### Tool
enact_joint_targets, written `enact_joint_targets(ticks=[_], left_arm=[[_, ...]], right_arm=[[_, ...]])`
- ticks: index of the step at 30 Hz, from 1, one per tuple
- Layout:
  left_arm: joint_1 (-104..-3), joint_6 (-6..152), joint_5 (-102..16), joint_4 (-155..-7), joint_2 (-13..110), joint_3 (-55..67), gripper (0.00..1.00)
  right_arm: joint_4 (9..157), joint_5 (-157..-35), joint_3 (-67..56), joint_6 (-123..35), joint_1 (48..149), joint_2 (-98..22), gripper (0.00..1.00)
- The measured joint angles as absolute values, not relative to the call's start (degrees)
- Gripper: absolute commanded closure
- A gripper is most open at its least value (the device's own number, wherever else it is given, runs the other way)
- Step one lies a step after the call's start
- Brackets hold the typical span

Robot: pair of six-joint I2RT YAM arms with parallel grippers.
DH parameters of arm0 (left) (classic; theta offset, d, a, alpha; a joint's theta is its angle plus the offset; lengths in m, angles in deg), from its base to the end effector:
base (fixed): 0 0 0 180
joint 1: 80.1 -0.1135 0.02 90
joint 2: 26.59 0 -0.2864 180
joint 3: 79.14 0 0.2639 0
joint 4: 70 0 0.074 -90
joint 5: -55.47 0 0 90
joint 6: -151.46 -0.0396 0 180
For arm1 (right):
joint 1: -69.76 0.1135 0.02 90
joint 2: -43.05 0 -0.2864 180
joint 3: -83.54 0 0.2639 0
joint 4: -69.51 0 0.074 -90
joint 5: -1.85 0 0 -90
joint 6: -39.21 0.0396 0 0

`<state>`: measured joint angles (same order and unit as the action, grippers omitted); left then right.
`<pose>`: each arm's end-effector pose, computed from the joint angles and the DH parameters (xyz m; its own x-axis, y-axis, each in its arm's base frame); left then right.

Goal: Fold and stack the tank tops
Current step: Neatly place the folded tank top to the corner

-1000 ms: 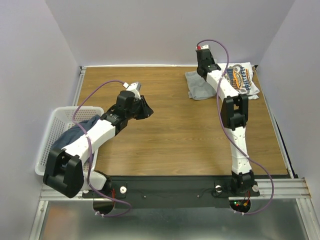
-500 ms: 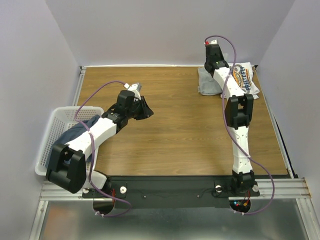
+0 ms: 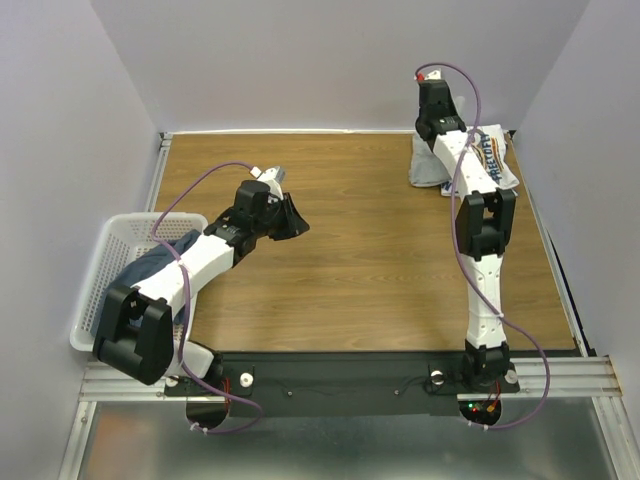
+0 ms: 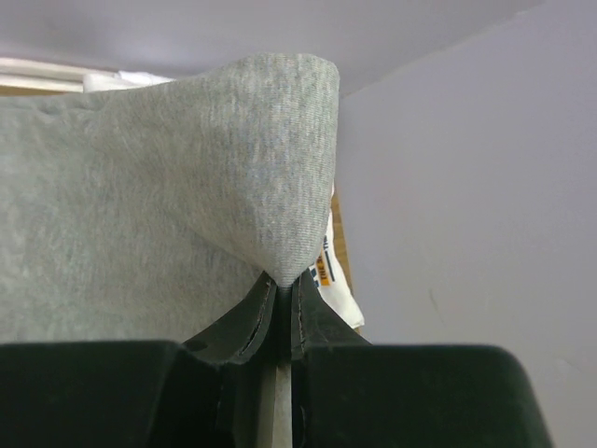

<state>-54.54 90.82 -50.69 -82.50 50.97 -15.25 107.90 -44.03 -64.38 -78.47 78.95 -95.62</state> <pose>0.2797 -0.1460 0.2814 -0.6604 -0.2061 -0.7220 0.3625 0.7546 -0.5470 0.5819 0.0662 0.2952 -0.6513 -0.4432 -0.6160 0.2067 0.6774 -0.7059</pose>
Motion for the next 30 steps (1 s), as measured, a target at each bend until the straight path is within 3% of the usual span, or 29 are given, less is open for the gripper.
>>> enact_joint_targets(ticks=[30], left_arm=[[-54.7,91.5,-54.1,-79.5,51.0,-16.9,0.72]], right_arm=[[101.4,-43.9,-57.1,-82.5,78.8,-88.1,0.96]])
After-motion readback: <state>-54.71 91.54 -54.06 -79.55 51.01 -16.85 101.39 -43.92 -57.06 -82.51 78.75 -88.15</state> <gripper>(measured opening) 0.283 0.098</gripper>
